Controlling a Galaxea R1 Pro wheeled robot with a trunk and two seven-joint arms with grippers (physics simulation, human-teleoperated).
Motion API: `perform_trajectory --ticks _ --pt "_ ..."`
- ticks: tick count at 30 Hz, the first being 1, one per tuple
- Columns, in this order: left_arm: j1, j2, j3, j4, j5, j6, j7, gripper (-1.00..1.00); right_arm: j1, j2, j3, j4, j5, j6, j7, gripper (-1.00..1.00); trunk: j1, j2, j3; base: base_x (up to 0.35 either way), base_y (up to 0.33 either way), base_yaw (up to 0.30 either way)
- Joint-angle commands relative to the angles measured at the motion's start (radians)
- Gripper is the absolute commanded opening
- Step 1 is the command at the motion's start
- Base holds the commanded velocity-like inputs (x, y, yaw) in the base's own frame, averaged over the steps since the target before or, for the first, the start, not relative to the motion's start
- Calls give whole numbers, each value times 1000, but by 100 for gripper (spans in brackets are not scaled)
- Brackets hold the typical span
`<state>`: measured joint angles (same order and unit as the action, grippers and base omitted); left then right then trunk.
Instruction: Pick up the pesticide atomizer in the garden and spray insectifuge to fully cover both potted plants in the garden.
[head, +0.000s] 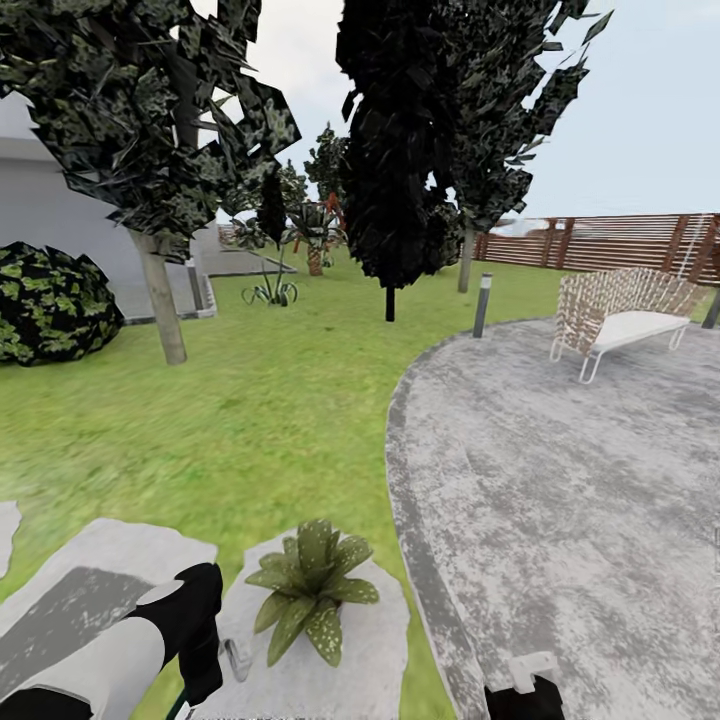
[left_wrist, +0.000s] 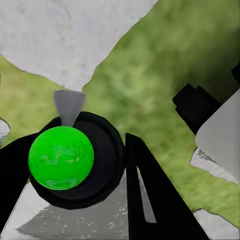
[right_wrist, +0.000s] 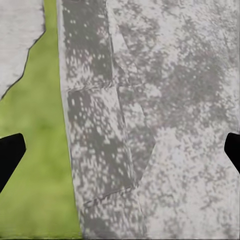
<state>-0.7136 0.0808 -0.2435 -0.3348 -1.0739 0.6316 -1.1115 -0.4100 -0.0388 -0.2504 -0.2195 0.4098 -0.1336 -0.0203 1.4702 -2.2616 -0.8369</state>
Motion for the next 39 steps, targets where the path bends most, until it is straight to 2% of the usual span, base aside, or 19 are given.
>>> perform_trajectory --ticks 1,7,13,18,20,25,39 --pt "0 0 -1 -3 -3 8 -6 -100 -1 0 -7 2 10 -4 -2 100 -1 0 -1 -153 274 -277" --pt "5 -1 -4 1 -3 6 -4 -100 -1 0 -7 2 10 -4 -2 100 -1 0 -1 -25 232 -262" --pt "5 1 -4 6 -3 2 1 -100 -1 0 -6 2 10 -4 -2 100 -1 0 -1 9 16 -30" --pt "9 6 0 11 2 -1 65 -100 -1 0 -6 2 10 -4 -2 100 -1 0 -1 0 0 -1" --pt "9 4 3 6 14 -1 79 -100 -1 0 -6 2 10 -4 -2 100 -1 0 -1 0 0 0" --pt "10 0 6 1 23 0 85 -100 -1 0 -6 2 10 -4 -2 100 -1 0 -1 0 23 -4" --pt "15 -4 5 11 25 -1 98 -100 -1 0 -6 2 10 -5 -2 100 -1 0 6 -65 220 -167"
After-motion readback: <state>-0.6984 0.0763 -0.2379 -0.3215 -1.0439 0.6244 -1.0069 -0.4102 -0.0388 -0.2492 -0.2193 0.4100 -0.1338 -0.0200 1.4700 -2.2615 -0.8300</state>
